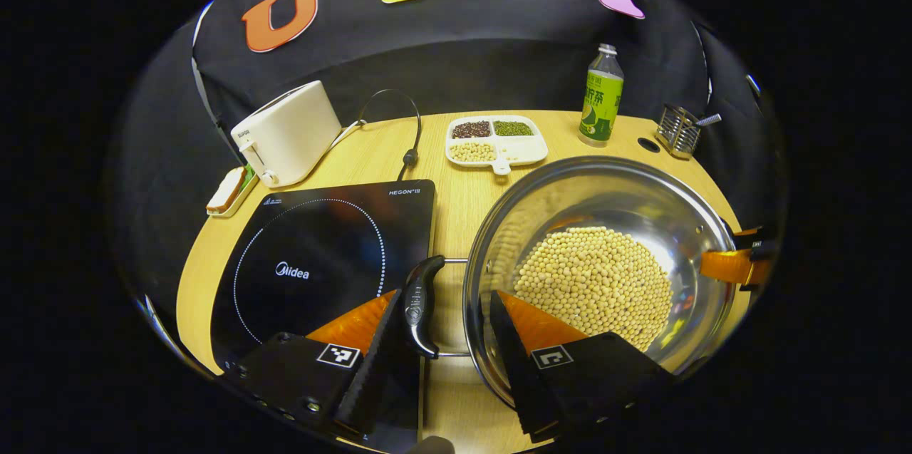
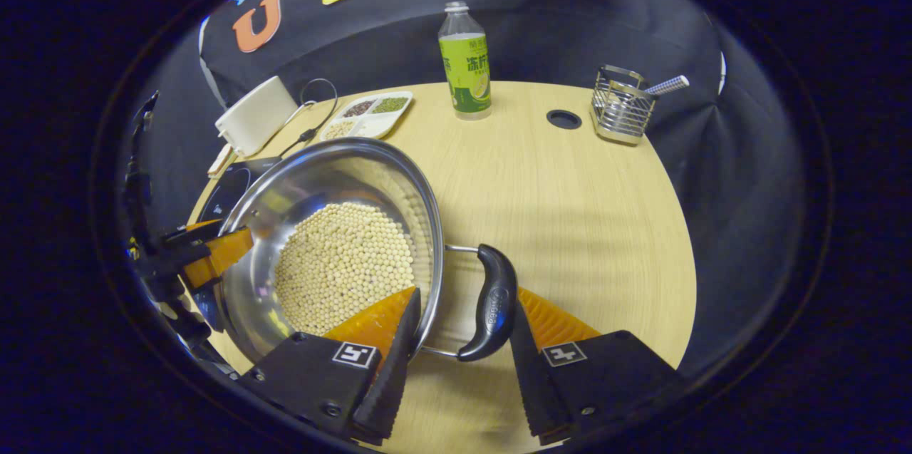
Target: First push the handle of the pot to place it horizontally, then grasp the pot with both hands and set it on the induction cooktop.
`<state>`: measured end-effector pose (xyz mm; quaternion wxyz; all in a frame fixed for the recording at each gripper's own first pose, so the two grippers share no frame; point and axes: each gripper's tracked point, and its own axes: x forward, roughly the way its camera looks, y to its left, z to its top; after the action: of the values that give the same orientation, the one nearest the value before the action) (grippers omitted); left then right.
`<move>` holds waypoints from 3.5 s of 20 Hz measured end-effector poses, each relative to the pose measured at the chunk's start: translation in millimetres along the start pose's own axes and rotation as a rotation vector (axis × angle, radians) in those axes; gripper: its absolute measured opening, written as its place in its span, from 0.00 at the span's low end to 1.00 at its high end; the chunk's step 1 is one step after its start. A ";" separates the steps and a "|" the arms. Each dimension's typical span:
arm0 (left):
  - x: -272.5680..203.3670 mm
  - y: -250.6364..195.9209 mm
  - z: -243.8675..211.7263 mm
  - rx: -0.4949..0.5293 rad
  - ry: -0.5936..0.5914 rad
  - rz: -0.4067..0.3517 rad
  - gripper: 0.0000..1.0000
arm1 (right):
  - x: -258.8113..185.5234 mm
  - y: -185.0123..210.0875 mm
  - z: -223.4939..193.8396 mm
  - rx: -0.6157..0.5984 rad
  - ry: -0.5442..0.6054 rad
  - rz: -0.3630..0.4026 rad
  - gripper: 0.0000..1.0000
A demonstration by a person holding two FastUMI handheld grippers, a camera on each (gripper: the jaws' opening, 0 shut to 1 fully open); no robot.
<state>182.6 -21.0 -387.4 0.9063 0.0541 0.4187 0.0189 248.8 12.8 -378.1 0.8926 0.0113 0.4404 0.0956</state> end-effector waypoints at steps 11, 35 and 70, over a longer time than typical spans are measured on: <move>2.7 1.6 0.8 -0.053 0.022 0.058 0.69 | -1.6 -0.4 -0.2 0.023 0.002 -0.025 0.60; -46.8 63.2 16.5 -0.101 -0.022 -0.076 0.61 | -62.8 69.2 5.3 0.056 -0.086 -0.083 0.55; -29.3 279.3 -6.4 -0.135 0.019 0.051 0.61 | -1.4 287.9 30.1 0.010 -0.009 -0.009 0.55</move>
<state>161.8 254.6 -337.5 0.9030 0.0033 0.4237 0.0708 225.5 297.1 -328.6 0.8951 0.0142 0.4367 0.0891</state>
